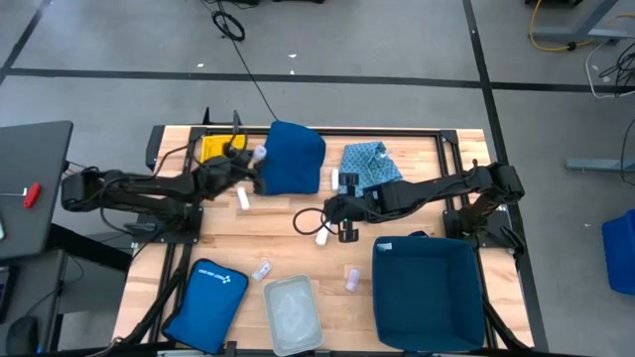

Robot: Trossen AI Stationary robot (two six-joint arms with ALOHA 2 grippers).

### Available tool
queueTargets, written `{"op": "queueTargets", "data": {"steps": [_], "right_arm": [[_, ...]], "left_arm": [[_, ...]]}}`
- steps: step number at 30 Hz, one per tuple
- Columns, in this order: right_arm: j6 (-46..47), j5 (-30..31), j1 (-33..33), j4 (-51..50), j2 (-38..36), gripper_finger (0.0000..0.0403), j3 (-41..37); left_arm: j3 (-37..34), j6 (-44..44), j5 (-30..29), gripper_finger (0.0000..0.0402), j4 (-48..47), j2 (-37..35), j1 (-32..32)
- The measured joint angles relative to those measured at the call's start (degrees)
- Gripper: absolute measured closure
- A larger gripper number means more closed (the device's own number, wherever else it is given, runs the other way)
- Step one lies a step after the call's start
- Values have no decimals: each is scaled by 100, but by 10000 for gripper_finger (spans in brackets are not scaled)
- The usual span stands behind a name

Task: Pick & place medical supplies in basket/bin
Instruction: Put the top right white pill bottle into the yellow bin

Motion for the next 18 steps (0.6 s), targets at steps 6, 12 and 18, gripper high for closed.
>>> {"op": "queueTargets", "data": {"steps": [6, 12, 18], "right_arm": [[-128, -11, -64, 56, 2, 402, 0], [-297, -205, -57, 207, 2, 402, 0], [-337, -289, -59, 218, 4, 403, 0]], "left_arm": [[48, -762, -689, 259, -1065, -319, 475], [48, -1254, -643, 259, -1605, -265, 1146], [48, -1500, -304, 259, -2048, -156, 1845]]}}
